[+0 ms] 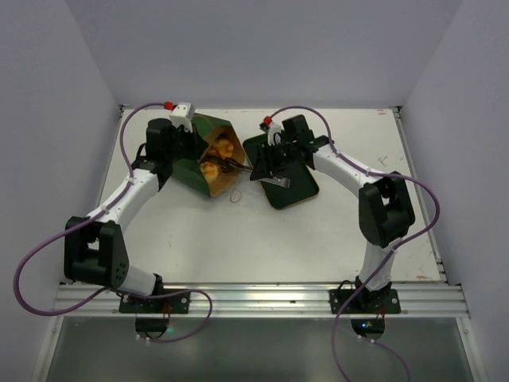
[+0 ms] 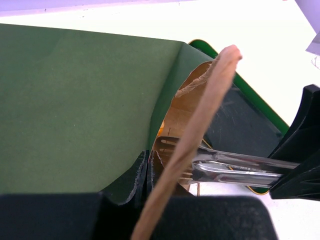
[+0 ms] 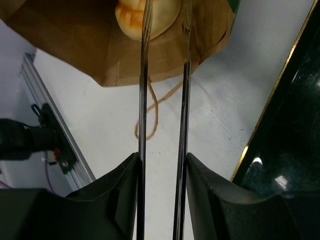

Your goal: Take the fake bread out of the paper bag

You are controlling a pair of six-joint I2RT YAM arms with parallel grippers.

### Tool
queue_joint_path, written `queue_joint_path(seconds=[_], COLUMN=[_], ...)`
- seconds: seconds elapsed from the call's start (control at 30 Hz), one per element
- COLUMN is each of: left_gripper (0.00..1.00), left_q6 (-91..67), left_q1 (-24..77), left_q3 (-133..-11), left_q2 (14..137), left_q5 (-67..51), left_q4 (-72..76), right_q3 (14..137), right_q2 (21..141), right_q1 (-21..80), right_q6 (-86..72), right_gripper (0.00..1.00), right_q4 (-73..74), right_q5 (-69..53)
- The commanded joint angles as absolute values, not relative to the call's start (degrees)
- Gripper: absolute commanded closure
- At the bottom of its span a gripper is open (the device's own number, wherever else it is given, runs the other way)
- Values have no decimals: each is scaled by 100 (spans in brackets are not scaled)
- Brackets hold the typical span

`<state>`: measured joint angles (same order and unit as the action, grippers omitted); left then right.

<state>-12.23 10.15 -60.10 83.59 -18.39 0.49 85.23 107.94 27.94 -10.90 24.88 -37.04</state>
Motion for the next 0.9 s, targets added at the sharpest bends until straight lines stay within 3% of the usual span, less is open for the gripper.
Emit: queue_joint_path(seconds=[0.0,0.87], left_gripper=[100,100], left_q6=[-1547,-1767], left_q1=[1011,1011], left_q3=[-5977,-5968], left_q2=[8104,8016], left_q5=[-1732,-1688], left_q4=[641,721], right_q3=[8342,7770], right_q2=[10714,11057], right_q1=[2821,2848], right_q6=[-2440,-5044], right_gripper=[56,51], right_q4=[1697,150], right_q5=[-3867,-4737])
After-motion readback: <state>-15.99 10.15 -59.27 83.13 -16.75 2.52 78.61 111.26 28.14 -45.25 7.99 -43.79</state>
